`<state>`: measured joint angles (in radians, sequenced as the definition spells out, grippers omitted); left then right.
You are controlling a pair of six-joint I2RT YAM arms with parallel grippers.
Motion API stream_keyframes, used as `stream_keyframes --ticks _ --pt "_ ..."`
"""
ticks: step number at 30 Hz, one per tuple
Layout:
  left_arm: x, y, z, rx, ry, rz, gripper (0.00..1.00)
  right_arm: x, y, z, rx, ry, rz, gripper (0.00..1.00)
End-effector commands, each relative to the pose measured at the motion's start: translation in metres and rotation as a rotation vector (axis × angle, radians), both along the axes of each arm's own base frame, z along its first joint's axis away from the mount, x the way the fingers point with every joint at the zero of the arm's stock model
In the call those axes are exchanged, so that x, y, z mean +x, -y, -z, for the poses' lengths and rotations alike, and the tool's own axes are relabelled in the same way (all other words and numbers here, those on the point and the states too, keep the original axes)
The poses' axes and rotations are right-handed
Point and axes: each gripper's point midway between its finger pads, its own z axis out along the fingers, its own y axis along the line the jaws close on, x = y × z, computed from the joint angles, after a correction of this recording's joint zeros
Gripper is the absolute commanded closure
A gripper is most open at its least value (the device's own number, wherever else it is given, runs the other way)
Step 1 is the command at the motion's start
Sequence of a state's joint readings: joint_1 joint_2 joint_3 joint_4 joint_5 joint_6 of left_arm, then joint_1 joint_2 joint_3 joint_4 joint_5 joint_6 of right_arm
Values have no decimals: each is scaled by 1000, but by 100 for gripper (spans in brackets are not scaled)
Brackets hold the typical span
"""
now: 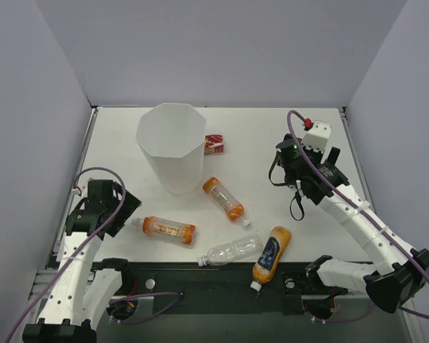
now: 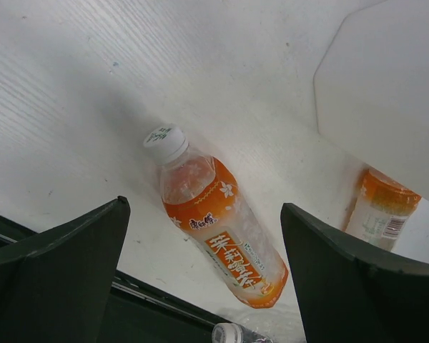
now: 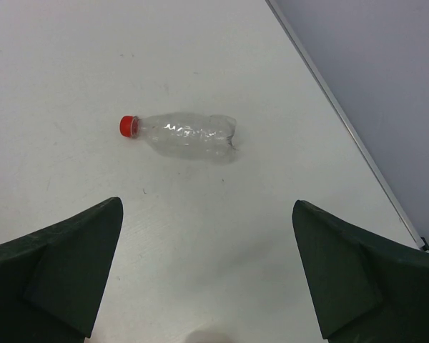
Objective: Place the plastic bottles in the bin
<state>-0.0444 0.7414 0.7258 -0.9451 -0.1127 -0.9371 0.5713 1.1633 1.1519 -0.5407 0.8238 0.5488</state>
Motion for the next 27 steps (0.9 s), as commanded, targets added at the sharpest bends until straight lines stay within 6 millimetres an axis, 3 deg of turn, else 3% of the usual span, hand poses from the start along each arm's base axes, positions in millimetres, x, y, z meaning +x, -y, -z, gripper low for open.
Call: stream_keyframes --ticks 1,7,13,18,27 --pt "11 6 -3 -43 35 -11 2 -2 0 1 3 23 0 0" --pt "10 14 4 -104 21 -30 2 -3 -2 4 3 16 -28 0" --pt "1 18 29 -162 -59 -112 2 -1 -9 4 21 14 -65 0" --pt "8 31 38 -262 -14 -131 1 -3 -16 16 68 9 -107 0" --pt "-4 27 60 -264 -100 -203 0 -8 -13 18 79 17 -107 1"
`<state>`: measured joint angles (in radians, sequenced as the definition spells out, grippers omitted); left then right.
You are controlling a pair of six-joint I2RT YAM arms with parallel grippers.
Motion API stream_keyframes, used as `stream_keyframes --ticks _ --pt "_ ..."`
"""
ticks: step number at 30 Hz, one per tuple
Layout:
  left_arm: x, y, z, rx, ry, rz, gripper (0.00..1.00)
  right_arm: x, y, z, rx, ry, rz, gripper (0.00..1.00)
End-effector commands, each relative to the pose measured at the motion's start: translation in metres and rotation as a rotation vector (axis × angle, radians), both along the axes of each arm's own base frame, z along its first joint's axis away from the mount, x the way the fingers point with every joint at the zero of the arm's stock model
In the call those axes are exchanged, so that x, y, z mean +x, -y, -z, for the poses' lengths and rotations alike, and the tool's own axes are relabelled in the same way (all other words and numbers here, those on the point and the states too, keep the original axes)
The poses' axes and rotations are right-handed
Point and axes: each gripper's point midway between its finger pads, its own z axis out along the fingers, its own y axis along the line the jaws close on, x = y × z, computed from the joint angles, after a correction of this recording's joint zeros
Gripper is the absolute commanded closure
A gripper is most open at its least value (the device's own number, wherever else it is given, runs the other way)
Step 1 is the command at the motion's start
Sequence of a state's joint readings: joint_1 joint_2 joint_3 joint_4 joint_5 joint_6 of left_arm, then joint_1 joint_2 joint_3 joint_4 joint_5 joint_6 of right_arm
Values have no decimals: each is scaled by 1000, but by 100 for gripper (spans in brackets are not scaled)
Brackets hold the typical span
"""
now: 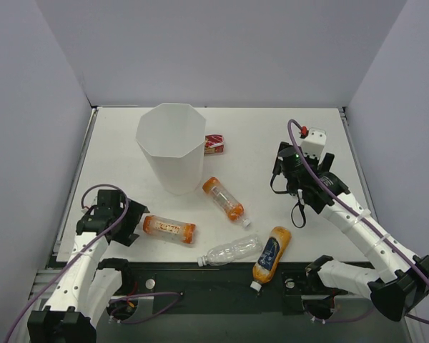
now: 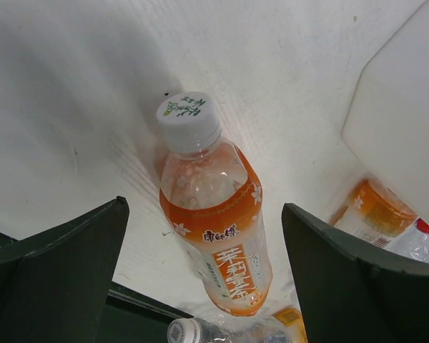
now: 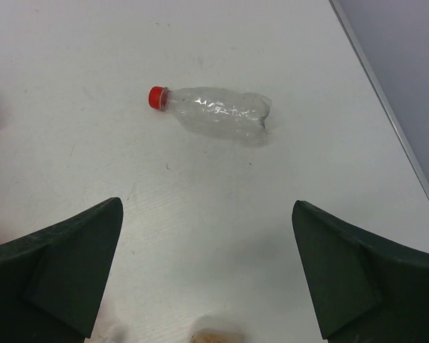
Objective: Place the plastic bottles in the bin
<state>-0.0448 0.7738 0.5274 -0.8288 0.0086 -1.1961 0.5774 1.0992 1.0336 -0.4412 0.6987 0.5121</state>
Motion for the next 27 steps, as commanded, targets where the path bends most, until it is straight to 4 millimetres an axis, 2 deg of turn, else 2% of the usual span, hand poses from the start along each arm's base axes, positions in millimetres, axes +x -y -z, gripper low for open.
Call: stream_keyframes --ticks 1,6,10,15,16,22,24,26,27 --pt "6 1 4 -30 19 -50 0 -3 4 -8 13 40 6 1" --pt "16 3 10 -52 72 -78 0 -3 3 -10 6 35 -4 1" --pt "14 3 21 -61 44 -99 0 -3 8 -15 -7 40 24 1" --pt "10 3 29 -59 25 -99 0 -2 7 -10 -4 30 23 1" --pt "12 -2 30 -36 31 -110 8 -2 5 -9 -3 24 17 1" --pt "16 -4 20 -23 60 -103 31 -6 9 -4 -9 13 38 2" --pt "17 -9 8 5 74 -111 38 -6 11 -2 -10 14 51 2" --pt "23 -18 -26 55 128 -107 45 -6 12 -1 -17 10 59 2" --pt "17 -24 -33 89 121 -110 50 -7 14 0 -22 4 62 2"
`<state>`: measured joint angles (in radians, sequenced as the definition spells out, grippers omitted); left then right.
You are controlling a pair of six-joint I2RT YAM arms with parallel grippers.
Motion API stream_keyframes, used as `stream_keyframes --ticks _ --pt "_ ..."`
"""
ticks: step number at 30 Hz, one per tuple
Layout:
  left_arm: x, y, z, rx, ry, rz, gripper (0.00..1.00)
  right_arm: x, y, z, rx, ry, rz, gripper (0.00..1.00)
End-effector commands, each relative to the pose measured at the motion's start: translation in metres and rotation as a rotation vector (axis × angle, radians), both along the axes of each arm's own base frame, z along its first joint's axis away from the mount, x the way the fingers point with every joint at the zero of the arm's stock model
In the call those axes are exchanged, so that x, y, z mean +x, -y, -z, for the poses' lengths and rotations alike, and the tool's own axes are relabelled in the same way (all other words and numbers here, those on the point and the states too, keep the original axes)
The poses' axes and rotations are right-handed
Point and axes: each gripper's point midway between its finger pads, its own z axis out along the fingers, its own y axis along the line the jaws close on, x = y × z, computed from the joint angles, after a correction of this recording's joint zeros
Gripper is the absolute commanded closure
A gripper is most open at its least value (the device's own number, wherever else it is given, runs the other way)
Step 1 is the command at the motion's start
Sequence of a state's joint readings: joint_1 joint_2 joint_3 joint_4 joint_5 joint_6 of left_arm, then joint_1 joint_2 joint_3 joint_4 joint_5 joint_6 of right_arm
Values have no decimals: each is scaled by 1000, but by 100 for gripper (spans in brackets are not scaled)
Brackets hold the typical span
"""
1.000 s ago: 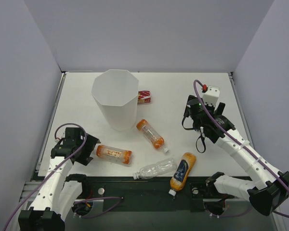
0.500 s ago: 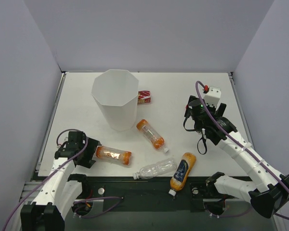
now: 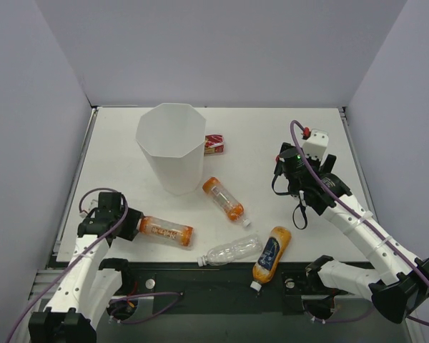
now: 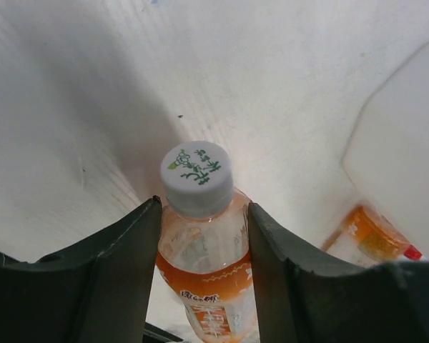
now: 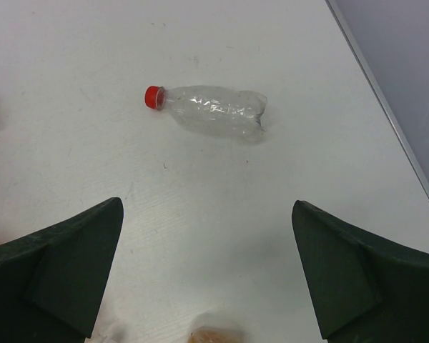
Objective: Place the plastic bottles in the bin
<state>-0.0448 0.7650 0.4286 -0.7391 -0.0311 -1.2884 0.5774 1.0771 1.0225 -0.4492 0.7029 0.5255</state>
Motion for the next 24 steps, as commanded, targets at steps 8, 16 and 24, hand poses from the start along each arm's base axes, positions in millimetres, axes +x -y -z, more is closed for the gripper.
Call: stream_keyframes --ticks 8,16,24 --pt "28 -64 -216 418 380 12 76 -3 13 2 -37 -6 65 2" --pt "56 -78 -383 615 650 48 83 -1 14 -17 -107 -13 -5 2" --pt "125 -45 -475 554 941 138 93 -7 24 -26 -86 25 22 2"
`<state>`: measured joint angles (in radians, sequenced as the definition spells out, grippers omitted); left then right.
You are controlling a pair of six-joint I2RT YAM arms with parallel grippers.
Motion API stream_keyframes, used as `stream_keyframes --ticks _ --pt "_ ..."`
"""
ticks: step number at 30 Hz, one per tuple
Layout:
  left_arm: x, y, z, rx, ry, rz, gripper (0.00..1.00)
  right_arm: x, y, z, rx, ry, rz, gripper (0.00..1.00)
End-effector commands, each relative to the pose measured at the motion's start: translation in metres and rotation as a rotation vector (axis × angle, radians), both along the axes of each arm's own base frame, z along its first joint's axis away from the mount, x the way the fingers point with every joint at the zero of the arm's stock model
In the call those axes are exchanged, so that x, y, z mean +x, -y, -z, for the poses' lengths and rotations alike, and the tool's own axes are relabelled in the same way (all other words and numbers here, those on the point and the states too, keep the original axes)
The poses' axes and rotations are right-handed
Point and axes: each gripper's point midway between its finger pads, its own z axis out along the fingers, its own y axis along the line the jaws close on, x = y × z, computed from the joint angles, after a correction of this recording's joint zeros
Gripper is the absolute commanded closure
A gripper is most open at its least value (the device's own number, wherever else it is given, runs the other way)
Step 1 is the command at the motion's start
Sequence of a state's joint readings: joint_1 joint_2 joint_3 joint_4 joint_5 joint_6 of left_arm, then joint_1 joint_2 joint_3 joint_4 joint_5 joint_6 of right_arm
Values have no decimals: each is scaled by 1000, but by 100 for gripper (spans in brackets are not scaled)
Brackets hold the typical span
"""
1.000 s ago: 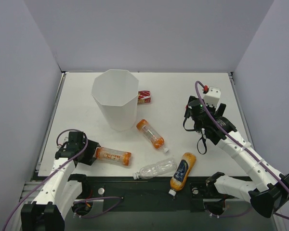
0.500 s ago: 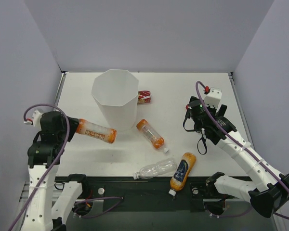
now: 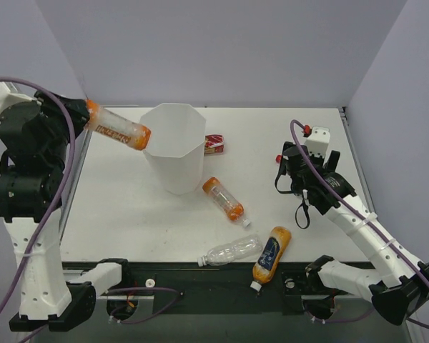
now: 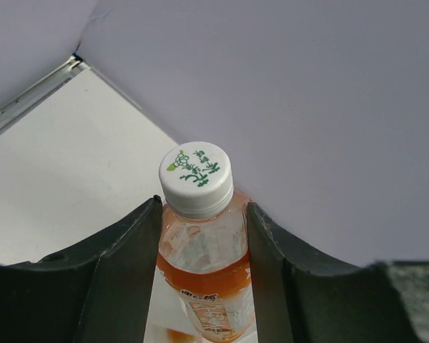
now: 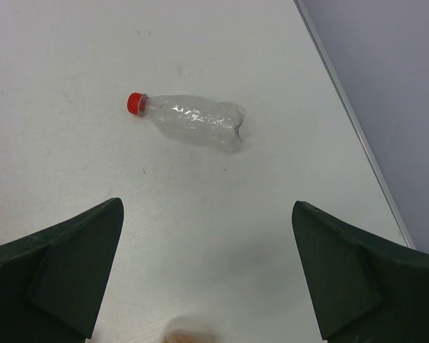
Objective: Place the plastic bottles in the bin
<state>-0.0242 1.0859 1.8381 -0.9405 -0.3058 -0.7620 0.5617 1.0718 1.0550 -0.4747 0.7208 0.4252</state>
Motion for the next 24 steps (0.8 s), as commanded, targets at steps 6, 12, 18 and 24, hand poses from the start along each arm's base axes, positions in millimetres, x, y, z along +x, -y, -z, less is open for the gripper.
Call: stream_keyframes --ticks 6,12,18,24 --pt "94 34 -48 11 203 156 99 -21 21 -4 24 41 60 2" --pt "139 63 -23 76 164 201 99 -31 31 1 19 40 85 3" --pt "152 80 8 134 83 236 94 -30 35 0 61 28 126 3" --pt "153 89 34 191 -2 269 28 -21 51 22 230 -36 276 3"
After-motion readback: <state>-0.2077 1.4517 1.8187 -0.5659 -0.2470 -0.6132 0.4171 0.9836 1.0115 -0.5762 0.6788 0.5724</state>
